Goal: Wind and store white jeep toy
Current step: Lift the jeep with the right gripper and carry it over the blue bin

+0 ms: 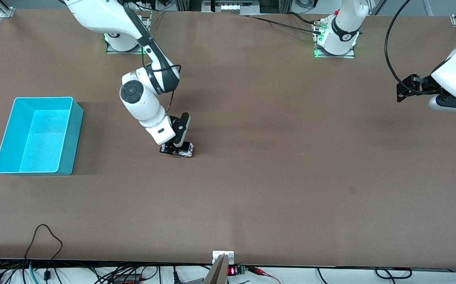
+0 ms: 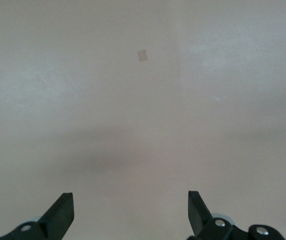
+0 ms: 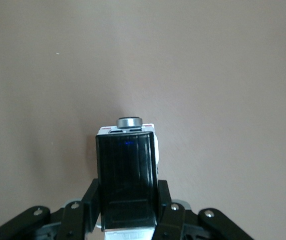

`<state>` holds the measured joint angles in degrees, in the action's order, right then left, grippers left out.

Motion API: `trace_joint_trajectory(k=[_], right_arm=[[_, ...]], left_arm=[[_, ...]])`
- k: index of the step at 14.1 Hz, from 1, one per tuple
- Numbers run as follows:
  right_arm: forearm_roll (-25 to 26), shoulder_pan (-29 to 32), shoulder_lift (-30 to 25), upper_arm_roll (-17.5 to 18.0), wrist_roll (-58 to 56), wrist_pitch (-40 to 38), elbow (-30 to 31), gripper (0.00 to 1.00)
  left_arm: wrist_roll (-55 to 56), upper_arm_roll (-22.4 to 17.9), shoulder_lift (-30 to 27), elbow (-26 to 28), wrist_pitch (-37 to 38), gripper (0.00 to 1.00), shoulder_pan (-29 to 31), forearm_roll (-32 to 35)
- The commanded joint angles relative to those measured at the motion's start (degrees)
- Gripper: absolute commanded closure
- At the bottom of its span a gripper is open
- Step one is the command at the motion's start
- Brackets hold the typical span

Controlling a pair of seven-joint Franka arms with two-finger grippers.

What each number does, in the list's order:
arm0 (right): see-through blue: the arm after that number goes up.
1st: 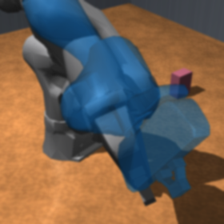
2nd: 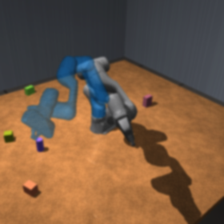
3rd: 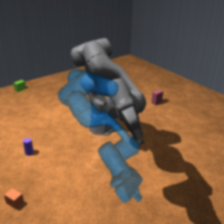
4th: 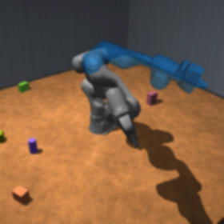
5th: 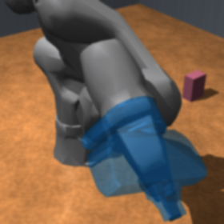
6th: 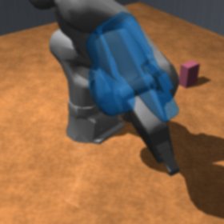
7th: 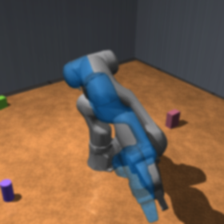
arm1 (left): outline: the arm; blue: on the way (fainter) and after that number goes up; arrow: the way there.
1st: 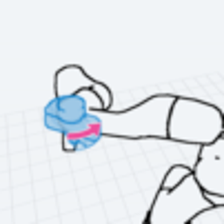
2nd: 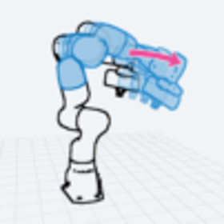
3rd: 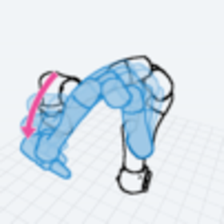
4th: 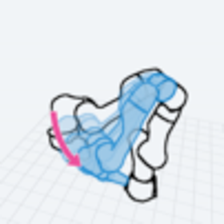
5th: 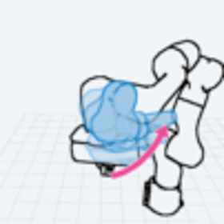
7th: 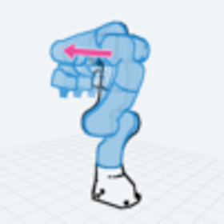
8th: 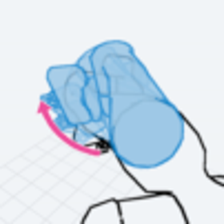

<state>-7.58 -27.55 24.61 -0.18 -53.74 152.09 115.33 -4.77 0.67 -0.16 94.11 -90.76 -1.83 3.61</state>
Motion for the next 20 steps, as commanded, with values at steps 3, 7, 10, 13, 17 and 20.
trace_joint_trajectory(k=[3,7,10,13,17,20], right_arm=[[-0.4,-0.2,-8.3,-6.8,9.8,-11.8,0.2,1.0],[1.8,-0.2,-13.2,-11.5,24.5,-19.0,0.1,1.0],[5.6,-0.2,-16.4,-13.3,38.1,-25.9,-0.2,1.0],[11.9,-0.1,-18.7,-13.4,53.3,-33.4,-1.1,1.0],[13.7,5.1,-19.9,-14.3,62.2,-36.6,-0.9,1.0],[15.2,11.9,-19.8,-14.2,60.5,-35.9,0.0,1.0]], left_arm=[[0.6,-0.1,-0.8,0.3,0.8,0.0,-0.1,-0.7],[0.6,-0.1,-0.8,0.3,0.8,0.0,-0.1,-0.7],[0.7,-0.1,-0.9,0.2,1.3,0.0,-0.1,-0.7],[0.8,-0.1,-0.9,0.2,1.3,0.0,-0.1,-0.7],[0.8,-0.1,-0.9,0.2,1.3,0.0,-0.1,-0.7],[0.9,-0.1,-0.9,0.2,1.3,0.0,-0.1,-0.7]])
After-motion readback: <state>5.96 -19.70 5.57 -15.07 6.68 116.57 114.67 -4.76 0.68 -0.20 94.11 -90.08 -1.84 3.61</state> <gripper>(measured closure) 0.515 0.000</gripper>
